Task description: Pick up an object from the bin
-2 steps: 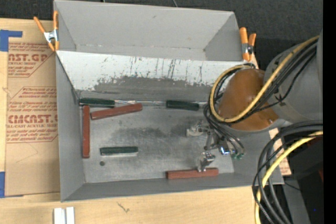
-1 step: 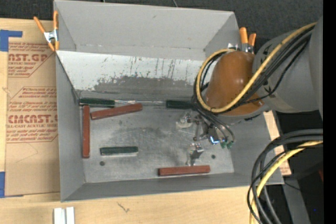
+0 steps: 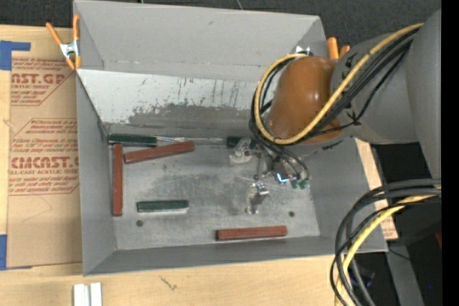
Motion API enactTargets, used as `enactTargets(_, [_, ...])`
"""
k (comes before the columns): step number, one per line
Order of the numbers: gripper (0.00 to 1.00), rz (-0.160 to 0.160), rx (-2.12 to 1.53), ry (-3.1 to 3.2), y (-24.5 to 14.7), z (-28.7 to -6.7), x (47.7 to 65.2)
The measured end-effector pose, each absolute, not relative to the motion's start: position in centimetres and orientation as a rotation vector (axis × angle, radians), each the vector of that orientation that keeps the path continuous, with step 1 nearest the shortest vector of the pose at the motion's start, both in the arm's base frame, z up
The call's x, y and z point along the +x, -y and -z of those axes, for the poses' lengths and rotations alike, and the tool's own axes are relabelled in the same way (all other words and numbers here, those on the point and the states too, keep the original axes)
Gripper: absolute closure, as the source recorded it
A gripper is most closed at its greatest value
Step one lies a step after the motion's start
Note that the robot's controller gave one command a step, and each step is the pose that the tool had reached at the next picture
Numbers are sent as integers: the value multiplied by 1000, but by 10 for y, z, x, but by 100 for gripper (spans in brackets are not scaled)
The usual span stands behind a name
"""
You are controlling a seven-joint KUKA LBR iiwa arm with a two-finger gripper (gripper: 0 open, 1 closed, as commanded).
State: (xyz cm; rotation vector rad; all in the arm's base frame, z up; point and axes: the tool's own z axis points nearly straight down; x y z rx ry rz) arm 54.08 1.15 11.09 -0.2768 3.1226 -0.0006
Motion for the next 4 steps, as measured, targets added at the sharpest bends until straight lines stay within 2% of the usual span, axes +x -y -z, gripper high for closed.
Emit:
enactTargets(1, [0,1,-206,-3134,-46,-106,532])
enactTargets(2, [0,-2,-375,-3118,-78,-96,535])
enactTargets(3, [100,-3,-423,-3095,-127,-76,568])
enactTargets(4, [0,-1,-427,-3109,-126,-73,564])
